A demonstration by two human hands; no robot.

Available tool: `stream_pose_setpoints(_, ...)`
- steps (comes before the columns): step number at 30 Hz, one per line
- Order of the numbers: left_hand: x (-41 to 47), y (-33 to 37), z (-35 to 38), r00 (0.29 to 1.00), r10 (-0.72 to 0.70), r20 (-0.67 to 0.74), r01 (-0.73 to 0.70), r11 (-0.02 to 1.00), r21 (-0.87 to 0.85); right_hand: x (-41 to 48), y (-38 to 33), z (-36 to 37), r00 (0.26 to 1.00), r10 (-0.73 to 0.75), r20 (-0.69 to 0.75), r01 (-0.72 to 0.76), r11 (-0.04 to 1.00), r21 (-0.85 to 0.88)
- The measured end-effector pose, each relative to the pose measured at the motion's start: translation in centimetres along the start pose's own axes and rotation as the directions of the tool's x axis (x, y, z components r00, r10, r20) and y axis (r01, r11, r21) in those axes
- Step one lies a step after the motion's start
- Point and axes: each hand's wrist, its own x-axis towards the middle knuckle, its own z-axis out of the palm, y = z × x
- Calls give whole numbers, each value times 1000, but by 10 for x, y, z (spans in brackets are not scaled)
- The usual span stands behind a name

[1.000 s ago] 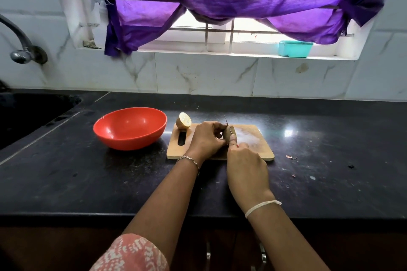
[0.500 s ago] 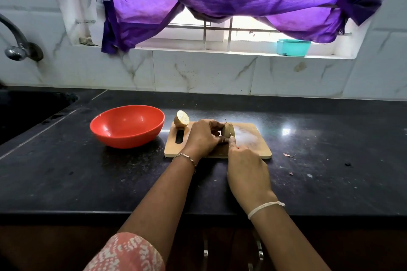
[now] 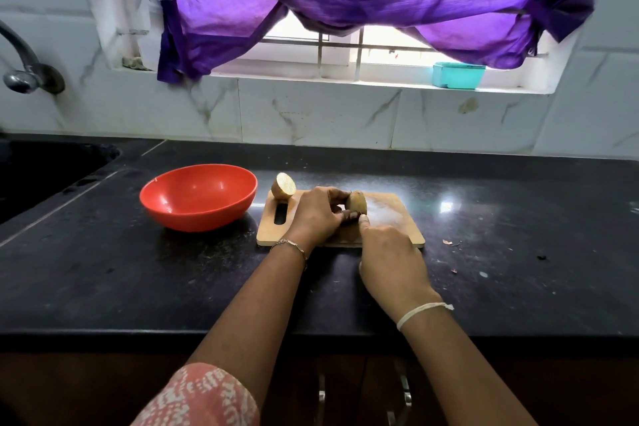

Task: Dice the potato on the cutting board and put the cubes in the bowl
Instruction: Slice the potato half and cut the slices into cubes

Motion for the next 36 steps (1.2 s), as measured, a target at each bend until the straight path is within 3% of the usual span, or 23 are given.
stream_pose_setpoints(17,4,-3,5,997,-6,-77,7,1000,7,8,0,0,998,-40,42,43,996,-75)
stream_pose_setpoints(21,2,-3,4,1000,4,-20,-4,1000,-18,5,0,4,999,-37,30,40,995,-97)
stream_pose_setpoints(29,7,-3,5,994,-32,101,39,997,-61,2,9,-1,1000,-27,10,27,999,-37)
stream_pose_setpoints(36,9,-4,8,999,-35,41,37,997,-62,2,19,5,995,94,-24,-89,986,142)
